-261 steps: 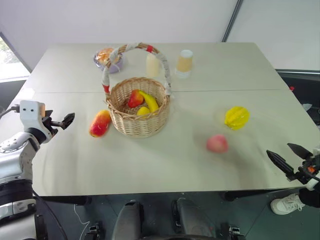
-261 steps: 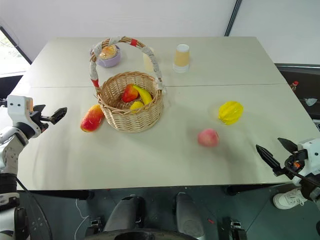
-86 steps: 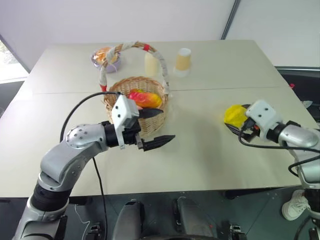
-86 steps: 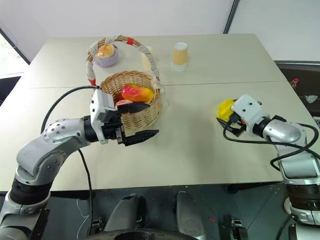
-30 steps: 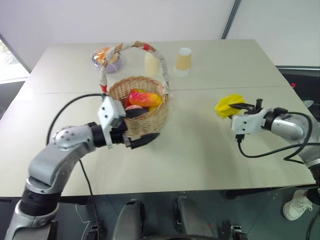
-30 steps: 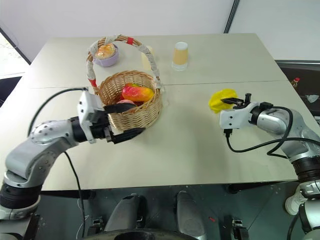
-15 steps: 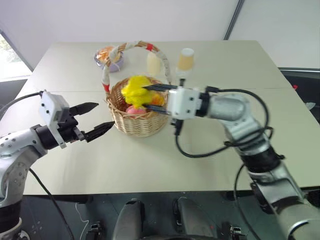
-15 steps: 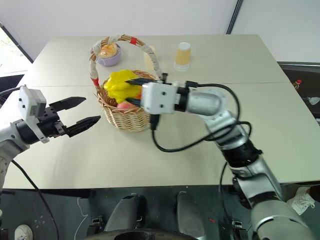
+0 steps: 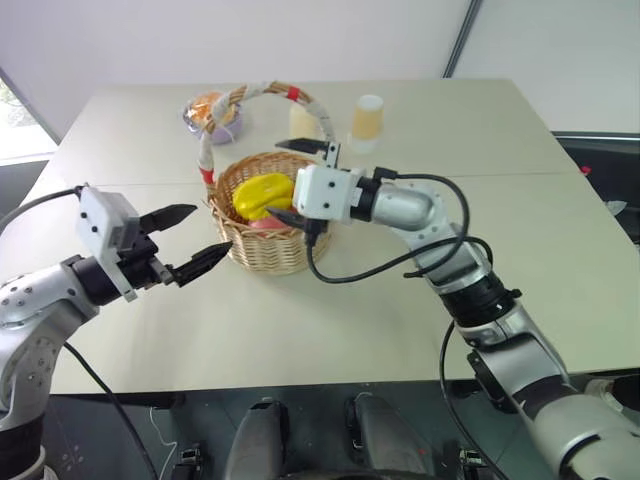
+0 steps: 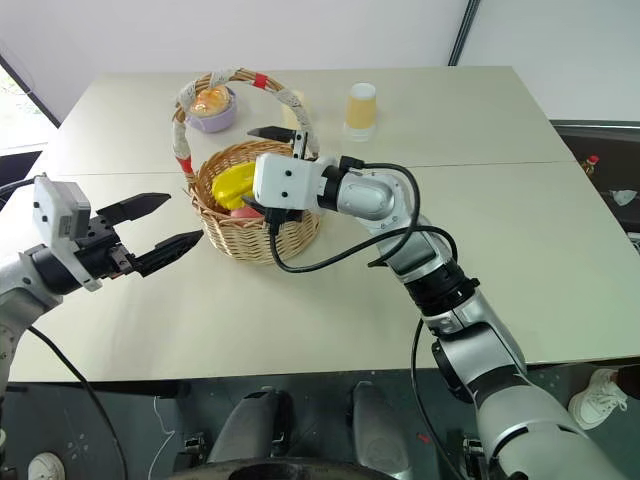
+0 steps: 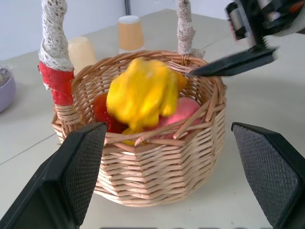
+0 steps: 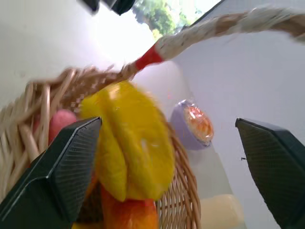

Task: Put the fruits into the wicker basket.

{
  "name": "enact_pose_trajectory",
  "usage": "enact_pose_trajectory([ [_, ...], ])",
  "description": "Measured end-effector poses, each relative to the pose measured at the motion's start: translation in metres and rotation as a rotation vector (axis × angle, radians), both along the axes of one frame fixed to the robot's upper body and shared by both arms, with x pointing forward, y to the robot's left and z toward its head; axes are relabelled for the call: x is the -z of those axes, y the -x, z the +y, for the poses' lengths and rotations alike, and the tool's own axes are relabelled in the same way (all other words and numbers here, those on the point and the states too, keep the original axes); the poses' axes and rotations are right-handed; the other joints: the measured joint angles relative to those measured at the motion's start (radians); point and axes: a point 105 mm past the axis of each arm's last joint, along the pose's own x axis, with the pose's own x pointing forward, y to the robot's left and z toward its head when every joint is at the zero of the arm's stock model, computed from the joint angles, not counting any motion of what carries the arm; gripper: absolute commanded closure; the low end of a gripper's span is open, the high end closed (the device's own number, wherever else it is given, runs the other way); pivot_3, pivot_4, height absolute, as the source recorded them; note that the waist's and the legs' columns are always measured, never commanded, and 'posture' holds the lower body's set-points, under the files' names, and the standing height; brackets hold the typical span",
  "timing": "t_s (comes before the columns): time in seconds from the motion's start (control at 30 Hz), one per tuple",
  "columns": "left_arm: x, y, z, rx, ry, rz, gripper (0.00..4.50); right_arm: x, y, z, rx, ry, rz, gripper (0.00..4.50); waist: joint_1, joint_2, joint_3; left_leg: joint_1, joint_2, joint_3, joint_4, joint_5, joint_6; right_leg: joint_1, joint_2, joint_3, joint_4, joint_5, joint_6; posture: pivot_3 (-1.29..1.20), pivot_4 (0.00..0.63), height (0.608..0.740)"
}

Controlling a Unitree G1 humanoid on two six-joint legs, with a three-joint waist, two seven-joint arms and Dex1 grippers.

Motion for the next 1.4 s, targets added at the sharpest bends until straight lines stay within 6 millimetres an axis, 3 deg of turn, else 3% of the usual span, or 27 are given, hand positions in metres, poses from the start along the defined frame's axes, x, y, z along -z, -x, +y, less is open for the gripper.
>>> enact_pose_trajectory([
  [0.13,0.0,-0.001,-0.003,0.01,0.015,0.002,0.0,-0.007,0.013,-0.032,-0.016,-0.115,0.156,0.08,-0.001,0.0,0.0,0.001,-0.001,0.0,0.0,0.0,0.0,0.002,-0.003,0.0,-0.002,0.0,0.0,0.0,0.15,0.74],
  [0.2,0.002,-0.001,-0.006,0.02,0.023,0.007,0.0,0.0,0.003,-0.057,0.076,-0.198,0.294,0.08,-0.004,0.0,0.0,0.001,-0.001,0.0,0.0,0.0,0.0,0.002,-0.004,0.0,-0.001,0.0,0.0,0.0,0.15,0.74],
  [0.33,0.0,-0.002,-0.014,0.052,0.066,0.001,0.0,0.013,-0.019,-0.08,0.243,-0.289,0.42,0.08,-0.012,0.0,0.0,0.001,0.002,0.001,0.0,0.0,0.0,0.0,0.0,0.001,0.0,0.0,-0.001,0.0,0.15,0.74],
  [0.43,-0.001,-0.003,-0.015,0.055,0.077,0.001,0.0,0.014,-0.031,-0.076,0.264,-0.398,0.481,0.08,-0.015,0.0,0.0,0.001,0.003,0.002,-0.001,0.0,0.0,0.0,0.003,0.001,0.0,0.0,-0.001,0.0,0.15,0.74],
  [0.6,0.003,-0.004,-0.025,0.084,0.096,0.017,0.0,0.026,-0.059,-0.049,0.254,-0.532,0.609,0.08,-0.024,0.001,0.0,0.001,0.003,0.002,-0.001,0.0,0.0,-0.001,0.004,0.001,0.001,0.0,-0.001,0.0,0.15,0.74],
  [0.7,0.003,-0.005,-0.025,0.074,0.106,0.014,0.0,0.028,-0.069,-0.046,0.27,-0.547,0.625,0.87,-0.023,0.001,0.0,0.0,0.001,0.002,-0.001,0.0,0.0,-0.001,0.002,0.001,0.001,0.0,-0.001,0.0,0.15,0.74],
  [0.93,0.003,-0.004,-0.026,0.06,0.105,0.014,0.0,0.034,-0.074,-0.046,0.272,-0.567,0.654,4.45,-0.027,0.001,0.0,0.0,0.001,0.002,-0.001,0.0,0.0,-0.001,0.001,0.001,0.0,0.0,-0.001,0.0,0.15,0.74],
  [1.13,0.002,-0.003,-0.027,0.065,0.103,0.009,0.0,0.032,-0.072,-0.055,0.288,-0.575,0.629,4.48,-0.028,0.001,0.0,0.0,0.001,0.001,-0.001,0.0,0.0,-0.002,0.002,0.001,0.001,0.0,-0.001,0.0,0.15,0.74],
  [1.27,0.001,-0.004,-0.032,0.086,0.101,0.004,0.0,0.02,-0.075,-0.094,0.391,-0.615,0.535,4.48,-0.019,0.001,0.001,-0.001,0.0,0.002,-0.001,0.0,0.0,-0.002,0.0,0.001,0.0,0.0,-0.001,0.0,0.15,0.74],
  [1.4,-0.001,-0.007,-0.035,0.104,0.101,-0.001,0.0,-0.006,-0.077,-0.174,0.617,-0.687,0.357,4.48,-0.002,0.002,0.001,-0.002,-0.003,0.002,-0.001,0.0,0.0,-0.002,0.0,0.001,-0.002,0.0,-0.001,0.0,0.15,0.74],
])
